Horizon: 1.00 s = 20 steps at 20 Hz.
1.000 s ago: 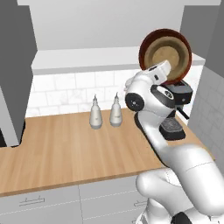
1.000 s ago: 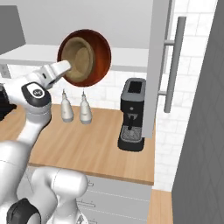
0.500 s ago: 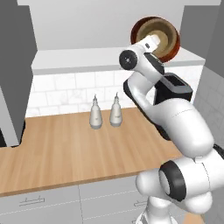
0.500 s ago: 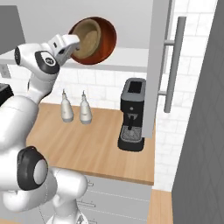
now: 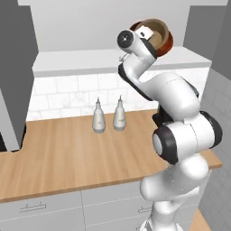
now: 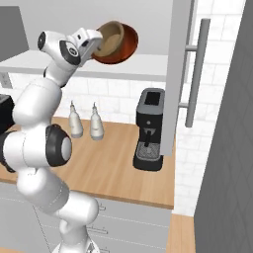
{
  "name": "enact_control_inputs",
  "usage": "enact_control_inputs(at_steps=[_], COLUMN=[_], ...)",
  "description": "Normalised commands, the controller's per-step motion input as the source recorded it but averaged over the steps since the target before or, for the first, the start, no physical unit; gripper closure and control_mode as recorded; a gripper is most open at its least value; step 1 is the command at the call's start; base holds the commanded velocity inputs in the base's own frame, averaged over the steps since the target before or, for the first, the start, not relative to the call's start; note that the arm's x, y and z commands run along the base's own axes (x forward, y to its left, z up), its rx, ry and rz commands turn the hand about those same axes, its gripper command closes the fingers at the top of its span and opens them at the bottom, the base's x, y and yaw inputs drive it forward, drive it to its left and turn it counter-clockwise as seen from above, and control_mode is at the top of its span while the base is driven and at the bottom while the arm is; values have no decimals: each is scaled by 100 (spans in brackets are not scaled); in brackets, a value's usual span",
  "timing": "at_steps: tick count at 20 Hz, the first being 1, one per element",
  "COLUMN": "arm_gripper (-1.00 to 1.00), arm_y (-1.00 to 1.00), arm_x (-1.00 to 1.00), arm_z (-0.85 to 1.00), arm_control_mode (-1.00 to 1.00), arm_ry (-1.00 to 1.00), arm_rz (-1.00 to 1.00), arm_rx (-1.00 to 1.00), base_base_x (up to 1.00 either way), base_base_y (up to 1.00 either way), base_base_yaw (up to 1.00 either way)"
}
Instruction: Pick up the bowls on the counter and stack them on top of one another in the open cabinet. Place the smaller bowl on top of the larger bowl.
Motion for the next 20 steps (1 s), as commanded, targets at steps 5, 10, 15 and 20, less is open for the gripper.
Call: enact_control_inputs(at_steps=[5,10,15,20], arm_gripper=[-100,-100,-100,-100], arm_y=[0,0,4,31], arm_x=[66,-11,-90,-100], arm_z=[-7,-8,-16,-35], arm_control_mode=[-100,-100,-100,-100], arm_ry=[4,0,-1,-3], arm_rz=[0,0,0,0], arm_rx=[-2,-1,0,-5], base_base_x=[0,0,0,0], base_base_y=[0,0,0,0], base_base_yaw=[0,0,0,0])
